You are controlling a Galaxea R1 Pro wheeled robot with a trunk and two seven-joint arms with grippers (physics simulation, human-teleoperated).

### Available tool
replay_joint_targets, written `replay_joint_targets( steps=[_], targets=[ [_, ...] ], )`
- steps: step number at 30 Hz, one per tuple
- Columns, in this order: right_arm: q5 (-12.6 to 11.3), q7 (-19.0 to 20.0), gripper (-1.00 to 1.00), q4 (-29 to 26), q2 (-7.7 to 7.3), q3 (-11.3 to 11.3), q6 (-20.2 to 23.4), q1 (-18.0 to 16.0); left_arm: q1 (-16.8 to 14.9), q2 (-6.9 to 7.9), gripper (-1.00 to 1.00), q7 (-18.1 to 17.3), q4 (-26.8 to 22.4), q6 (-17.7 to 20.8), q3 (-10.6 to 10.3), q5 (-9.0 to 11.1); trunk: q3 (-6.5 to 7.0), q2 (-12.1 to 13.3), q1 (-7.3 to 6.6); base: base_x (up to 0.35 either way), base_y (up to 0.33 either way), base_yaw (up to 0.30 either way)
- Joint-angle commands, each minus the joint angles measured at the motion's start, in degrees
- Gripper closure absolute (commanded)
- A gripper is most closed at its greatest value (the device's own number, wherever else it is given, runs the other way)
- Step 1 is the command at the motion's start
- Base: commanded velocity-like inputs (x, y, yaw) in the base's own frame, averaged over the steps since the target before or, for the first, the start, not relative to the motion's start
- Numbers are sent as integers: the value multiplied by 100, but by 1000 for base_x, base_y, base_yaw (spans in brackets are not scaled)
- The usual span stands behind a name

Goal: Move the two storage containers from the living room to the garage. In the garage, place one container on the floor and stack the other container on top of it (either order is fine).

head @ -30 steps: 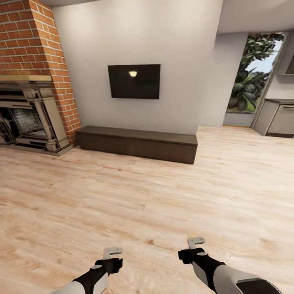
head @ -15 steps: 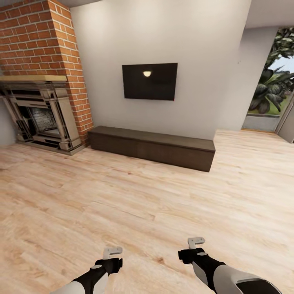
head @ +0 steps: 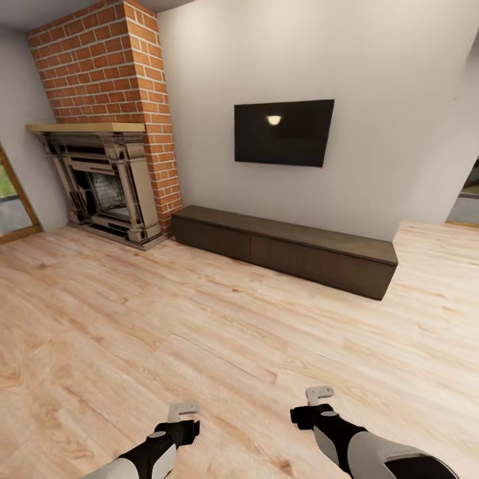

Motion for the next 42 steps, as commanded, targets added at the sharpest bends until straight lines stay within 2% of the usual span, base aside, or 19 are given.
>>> replay_joint_targets(
  steps=[1,20,42],
  targets=[
    [12,-23,-100,13,1,40,-14,-7,-7,-3,-100,10,7,-22,30,5,-5,-2,3,345,0,286],
    [9,-26,-100,13,0,40,-15,-7,-3,-3,-100,10,7,-24,30,5,-5,-2,3,345,0,269],
    [9,-20,-100,13,0,40,-75,-7,-3,-3,-100,10,7,-22,30,5,-5,-2,3,345,0,25]
  ],
)
